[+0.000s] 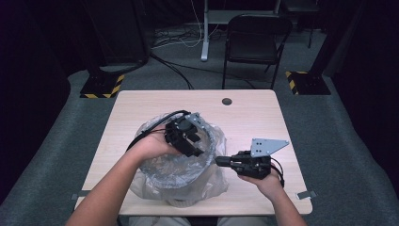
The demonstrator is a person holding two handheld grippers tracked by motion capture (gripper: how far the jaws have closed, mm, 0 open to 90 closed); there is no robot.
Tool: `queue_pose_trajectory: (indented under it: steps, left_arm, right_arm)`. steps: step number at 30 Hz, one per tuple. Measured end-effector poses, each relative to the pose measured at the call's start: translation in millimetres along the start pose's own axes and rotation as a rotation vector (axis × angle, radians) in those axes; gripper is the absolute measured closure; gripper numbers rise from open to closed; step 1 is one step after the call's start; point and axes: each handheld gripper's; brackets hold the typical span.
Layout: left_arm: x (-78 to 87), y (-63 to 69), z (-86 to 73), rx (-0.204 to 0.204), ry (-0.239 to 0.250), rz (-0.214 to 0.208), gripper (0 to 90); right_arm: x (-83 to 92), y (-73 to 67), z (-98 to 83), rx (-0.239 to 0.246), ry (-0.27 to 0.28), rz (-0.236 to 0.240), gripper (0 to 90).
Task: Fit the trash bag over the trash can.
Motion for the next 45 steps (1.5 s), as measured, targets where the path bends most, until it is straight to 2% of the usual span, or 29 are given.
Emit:
queue_pose_trajectory:
  steps: [12,16,18,20,23,25,27,31,35,37,40,45]
  left_arm:
    - [-15.5,-3.8,-0.3,0.002,-0.096,-0.026,44.8]
    - [-20.1,-3.3,-1.0,0.000,-0.139,-0.024,44.6]
    - [-19.4,-1.6,0.1,-0.012,-0.145,-0.009,44.8]
    - [-12.0,1.8,2.2,-0.032,-0.110,0.010,45.3]
    - [5.9,8.1,3.2,-0.025,-0.057,0.032,44.7]
    - [17.7,13.4,1.2,-0.028,-0.048,0.046,44.3]
    - [30.2,17.8,-3.6,-0.010,-0.043,0.056,44.4]
    - [46.9,22.2,-16.7,0.036,-0.069,0.075,45.9]
    - [54.0,22.7,-29.4,0.079,-0.075,0.058,47.8]
    - [51.1,22.3,-33.3,0.085,-0.103,0.055,48.1]
    - [44.3,23.0,-35.9,0.071,-0.151,0.044,48.8]
    - [43.2,26.3,-39.3,0.044,-0.173,0.035,49.7]
  right_arm:
    - [-1.5,-1.1,-0.9,0.003,-0.009,0.013,89.7]
    - [-1.7,-1.9,-0.7,0.005,-0.010,0.012,89.7]
    - [-1.9,-2.0,-0.5,0.006,-0.008,0.011,89.6]
    - [-2.1,-2.4,-0.2,0.006,-0.007,0.011,89.6]
    - [-3.2,-3.0,0.0,0.005,-0.007,0.013,89.6]
    - [-4.0,-3.6,0.0,0.007,-0.009,0.013,89.6]
    - [-4.2,-3.8,0.0,0.008,-0.009,0.013,89.5]
    - [-4.0,-3.0,0.2,0.007,-0.010,0.010,89.5]
    - [-4.0,-2.5,0.0,0.005,-0.011,0.010,89.5]
    - [-4.7,-2.3,-0.5,0.003,-0.011,0.012,89.4]
    - [-5.9,-2.0,-1.3,0.000,-0.014,0.015,89.3]
    - [-5.8,-1.7,-2.1,-0.003,-0.015,0.015,89.2]
Point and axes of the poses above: each handheld gripper's, and its own axes: x roughly backward along the jaws, z roughly out of its top, y roughly to its right, and after that the axes turned 13 degrees about -z, right-handed
